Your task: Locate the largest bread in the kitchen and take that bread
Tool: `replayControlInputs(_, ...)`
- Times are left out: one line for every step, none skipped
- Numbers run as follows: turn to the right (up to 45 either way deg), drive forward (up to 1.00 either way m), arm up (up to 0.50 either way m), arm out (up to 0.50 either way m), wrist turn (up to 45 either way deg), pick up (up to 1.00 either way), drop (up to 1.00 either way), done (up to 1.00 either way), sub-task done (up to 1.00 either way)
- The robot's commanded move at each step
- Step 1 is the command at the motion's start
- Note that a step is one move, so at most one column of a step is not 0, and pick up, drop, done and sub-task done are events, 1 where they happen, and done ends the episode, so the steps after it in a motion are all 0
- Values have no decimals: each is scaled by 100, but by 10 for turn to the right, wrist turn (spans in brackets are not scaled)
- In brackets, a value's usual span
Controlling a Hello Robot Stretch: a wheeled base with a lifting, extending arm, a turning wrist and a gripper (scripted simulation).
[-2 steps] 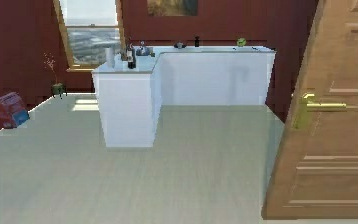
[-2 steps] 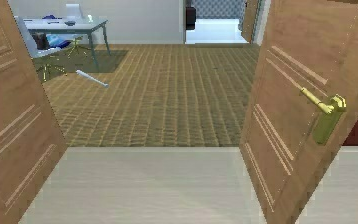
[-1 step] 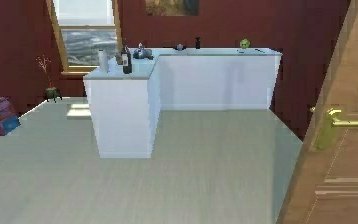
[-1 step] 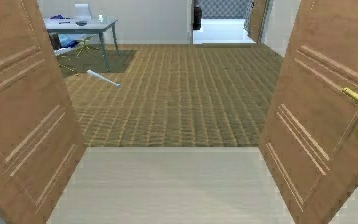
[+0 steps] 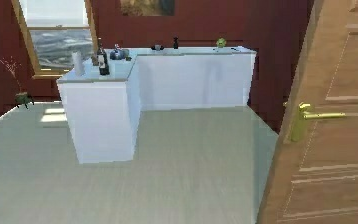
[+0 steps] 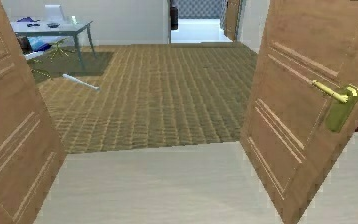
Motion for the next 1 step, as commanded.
replayControlInputs(0, 100, 0, 0, 0, 0, 0, 0, 0)
